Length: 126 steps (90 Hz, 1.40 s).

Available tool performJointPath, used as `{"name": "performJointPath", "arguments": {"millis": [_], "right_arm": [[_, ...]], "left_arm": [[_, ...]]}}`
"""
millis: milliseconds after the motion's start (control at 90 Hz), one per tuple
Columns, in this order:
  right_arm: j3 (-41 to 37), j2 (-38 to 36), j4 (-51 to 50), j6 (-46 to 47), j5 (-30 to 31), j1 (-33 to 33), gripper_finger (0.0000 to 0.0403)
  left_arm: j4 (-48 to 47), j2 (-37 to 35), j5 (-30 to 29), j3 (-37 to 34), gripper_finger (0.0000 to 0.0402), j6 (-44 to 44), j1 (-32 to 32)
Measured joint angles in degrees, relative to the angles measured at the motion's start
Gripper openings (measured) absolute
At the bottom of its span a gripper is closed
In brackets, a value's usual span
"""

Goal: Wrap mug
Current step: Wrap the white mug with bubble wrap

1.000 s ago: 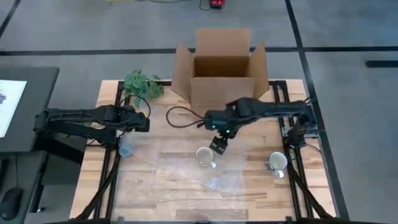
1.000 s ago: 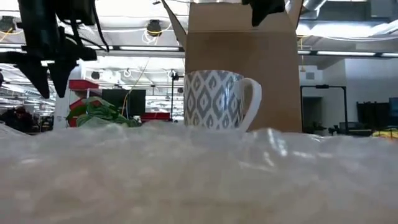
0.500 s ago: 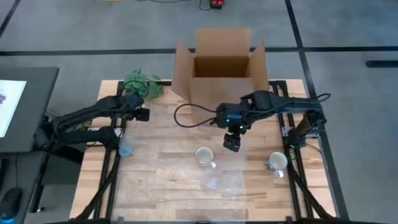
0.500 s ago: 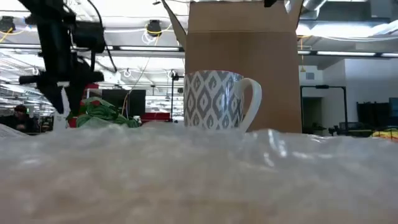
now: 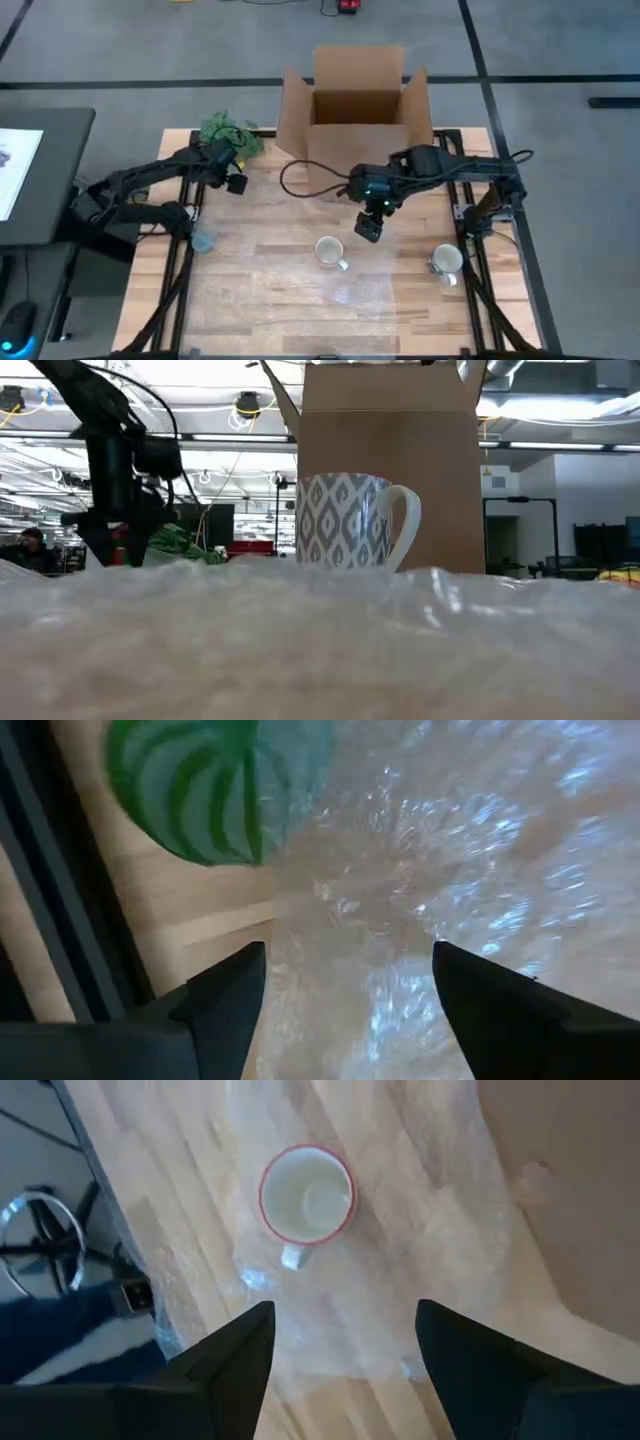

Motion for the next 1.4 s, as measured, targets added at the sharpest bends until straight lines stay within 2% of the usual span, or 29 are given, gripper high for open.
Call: {"name": "performJointPath", "arguments": {"millis": [111, 211, 311, 433, 478, 622, 833, 967, 1067, 1211, 1400], "right_arm": [[0.00, 0.00, 1.02, 3.30, 0.02, 0.54, 0.0230], [0.00, 0.02, 2.07, 5.81, 0.01, 1.23, 0.0230], [0.00, 0.02, 4.07, 7.63, 0.31, 1.96, 0.0228], [0.00, 0.02, 6.24, 8.01, 0.63, 2.27, 0.0219], [0.00, 0.02, 6.75, 7.98, 0.72, 2.23, 0.0215], [0.00, -0.46, 6.52, 4.36, 0.66, 2.14, 0.0201], [0.07, -5.54, 1.80, 2.15, 0.82, 1.20, 0.0177], [0.07, -8.01, 1.23, 0.40, 4.41, 0.45, 0.0165], [0.07, -9.29, 1.13, -1.22, 5.64, -0.20, 0.0160], [0.07, -9.44, 3.07, -5.74, 6.69, -0.80, 0.0155], [0.07, -9.44, 4.54, -10.67, 6.79, -0.76, 0.0145]], "left_arm": [[0.49, 4.57, 3.11, 0.00, 0.0243, 3.45, 0.00], [1.29, 6.90, 6.21, 0.26, 0.0202, 5.27, 0.00], [1.09, 7.22, 8.22, 0.57, 0.0137, 6.14, -0.58], [-2.78, 5.36, 9.64, 3.05, 0.0035, 7.70, -0.98], [-3.76, 4.46, 10.06, 4.67, 0.0014, 7.72, -1.10], [-11.00, -0.06, 10.77, 11.54, 0.0008, 5.33, -2.63], [-16.45, -7.28, 20.19, 22.98, 0.0001, -2.05, -8.74], [-16.04, -10.58, 26.05, 26.62, 0.0001, -9.73, -15.95], [-13.53, -11.93, 27.15, 27.21, 0.0000, -16.94, -22.53], [-4.33, -11.24, 27.32, 27.32, 0.0000, -25.64, -32.80], [13.91, -6.88, 27.01, 27.32, 0.0000, -32.07, -44.52]]}}
